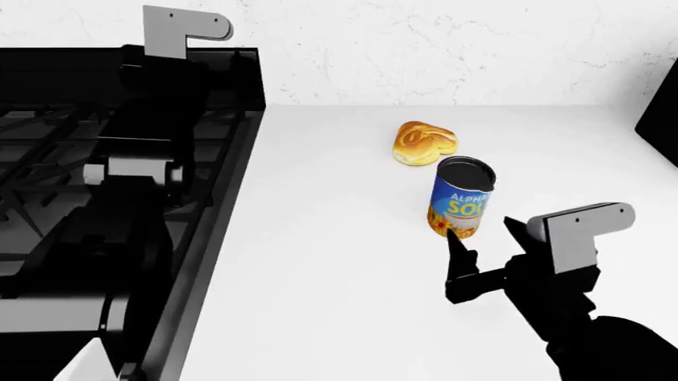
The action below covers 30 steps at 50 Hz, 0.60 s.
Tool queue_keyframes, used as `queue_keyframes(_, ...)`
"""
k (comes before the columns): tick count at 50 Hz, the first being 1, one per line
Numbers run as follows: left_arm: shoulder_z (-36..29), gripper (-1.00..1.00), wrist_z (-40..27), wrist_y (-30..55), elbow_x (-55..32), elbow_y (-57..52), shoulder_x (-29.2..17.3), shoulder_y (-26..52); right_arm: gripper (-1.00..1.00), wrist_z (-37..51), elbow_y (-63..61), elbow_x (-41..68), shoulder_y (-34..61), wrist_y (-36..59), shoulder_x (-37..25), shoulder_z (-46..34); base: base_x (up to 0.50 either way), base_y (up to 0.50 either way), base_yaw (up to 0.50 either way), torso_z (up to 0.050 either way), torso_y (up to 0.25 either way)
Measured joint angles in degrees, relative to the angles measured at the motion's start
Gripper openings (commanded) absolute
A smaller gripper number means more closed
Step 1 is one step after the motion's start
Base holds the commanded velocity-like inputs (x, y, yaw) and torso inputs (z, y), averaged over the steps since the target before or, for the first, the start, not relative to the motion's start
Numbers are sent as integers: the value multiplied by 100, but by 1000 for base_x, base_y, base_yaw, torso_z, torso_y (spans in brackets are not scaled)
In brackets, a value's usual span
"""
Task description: Pick the alphabet soup from the counter and place it in the cabinet.
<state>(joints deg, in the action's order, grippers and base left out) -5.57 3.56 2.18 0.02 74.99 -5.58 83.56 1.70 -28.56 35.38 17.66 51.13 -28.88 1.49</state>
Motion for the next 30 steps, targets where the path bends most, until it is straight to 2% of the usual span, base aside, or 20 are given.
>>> queue_keyframes(30, -80, 100, -15, -63, -2, 1, -30, -31, 100, -245, 912, -616, 337, -767, 165, -597, 0, 0, 0, 0, 0)
